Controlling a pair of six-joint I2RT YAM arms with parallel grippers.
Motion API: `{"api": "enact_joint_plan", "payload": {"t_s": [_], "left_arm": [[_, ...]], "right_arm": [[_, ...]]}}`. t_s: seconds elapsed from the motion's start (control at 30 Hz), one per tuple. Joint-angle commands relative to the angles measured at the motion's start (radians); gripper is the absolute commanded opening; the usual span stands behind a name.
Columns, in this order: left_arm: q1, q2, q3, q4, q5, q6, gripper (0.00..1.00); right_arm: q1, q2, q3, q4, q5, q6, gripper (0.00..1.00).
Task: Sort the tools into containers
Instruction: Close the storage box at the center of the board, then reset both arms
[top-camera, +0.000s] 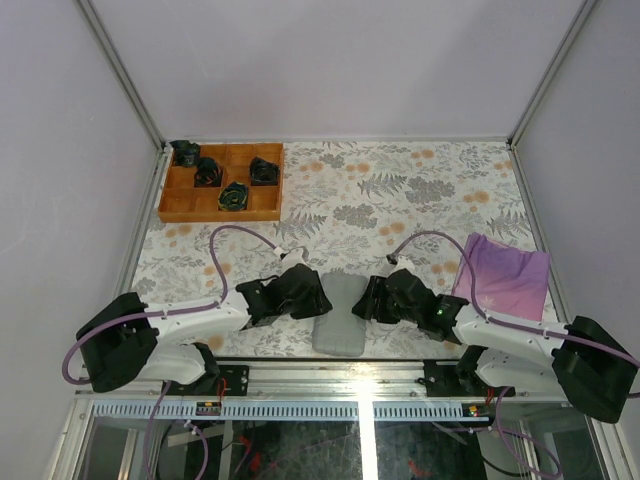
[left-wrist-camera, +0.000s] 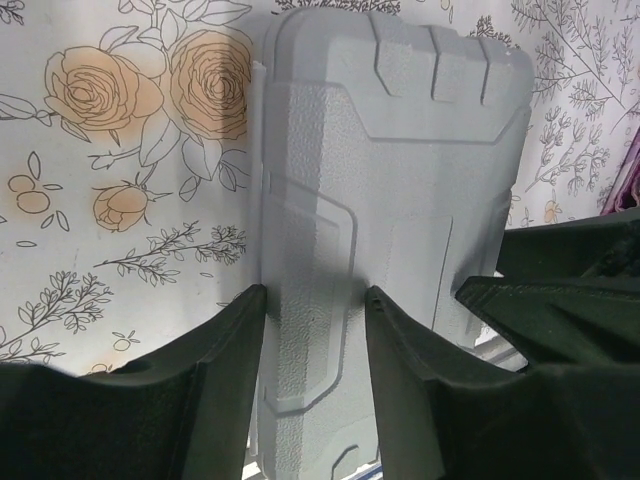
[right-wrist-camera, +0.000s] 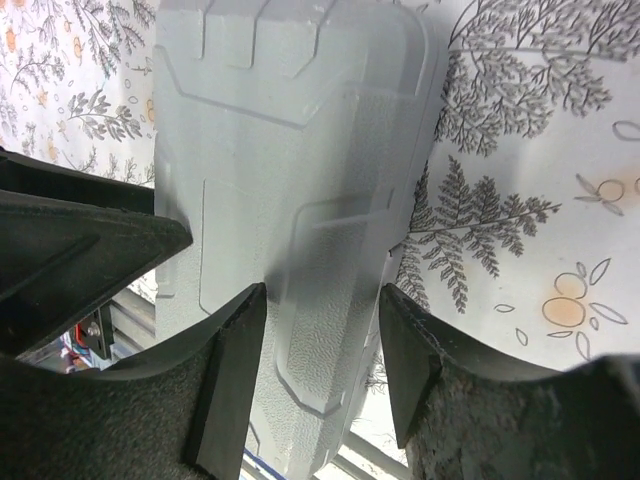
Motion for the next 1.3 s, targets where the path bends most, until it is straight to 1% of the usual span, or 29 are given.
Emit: {"api": "enact_joint_plan", "payload": {"t_s": [0.0, 0.1, 0.17, 0.27, 0.4, 0.57, 0.63, 0.67, 0.7, 0.83, 0.97, 1.07, 1.27], "left_arm": [[0.028, 0.035, 0.0, -0.078, -0.01, 0.003, 0.38], [0.073, -0.003, 0.02, -0.11, -0.03, 0.009, 0.42], [0.094, -0.042, 0.045, -0.157, -0.065, 0.027, 0.48], [0.108, -0.12, 0.111, -0.262, -0.158, 0.064, 0.58], [0.114, -0.249, 0.211, -0.379, -0.288, 0.127, 0.72], [0.114, -0.423, 0.308, -0.439, -0.383, 0.241, 0.85], [0.114, -0.499, 0.343, -0.455, -0.41, 0.285, 0.93], [0.114, -0.53, 0.355, -0.464, -0.421, 0.303, 0.98], [0.114, -0.556, 0.364, -0.476, -0.433, 0.315, 1.0], [0.114, -0.657, 0.353, -0.529, -0.494, 0.33, 1.0], [0.114, -0.732, 0.312, -0.581, -0.523, 0.296, 1.0], [0.114, -0.772, 0.277, -0.608, -0.542, 0.264, 1.0], [0.113, -0.796, 0.247, -0.634, -0.562, 0.256, 1.0]], "right_arm": [[-0.028, 0.008, 0.09, -0.068, 0.051, -0.101, 0.56], [-0.046, -0.021, 0.131, -0.14, 0.104, -0.151, 0.59], [-0.052, -0.056, 0.167, -0.208, 0.16, -0.198, 0.61], [-0.052, -0.129, 0.225, -0.309, 0.239, -0.274, 0.66], [-0.051, -0.25, 0.314, -0.423, 0.321, -0.382, 0.8], [-0.053, -0.384, 0.432, -0.552, 0.426, -0.495, 0.92], [-0.052, -0.441, 0.459, -0.591, 0.48, -0.516, 0.97], [-0.053, -0.469, 0.463, -0.605, 0.503, -0.521, 1.0], [-0.053, -0.498, 0.462, -0.617, 0.523, -0.522, 0.99], [-0.052, -0.63, 0.41, -0.631, 0.568, -0.514, 0.99], [-0.052, -0.738, 0.334, -0.633, 0.581, -0.474, 0.99], [-0.053, -0.78, 0.306, -0.669, 0.621, -0.419, 0.99], [-0.052, -0.826, 0.284, -0.661, 0.64, -0.418, 0.99]]}}
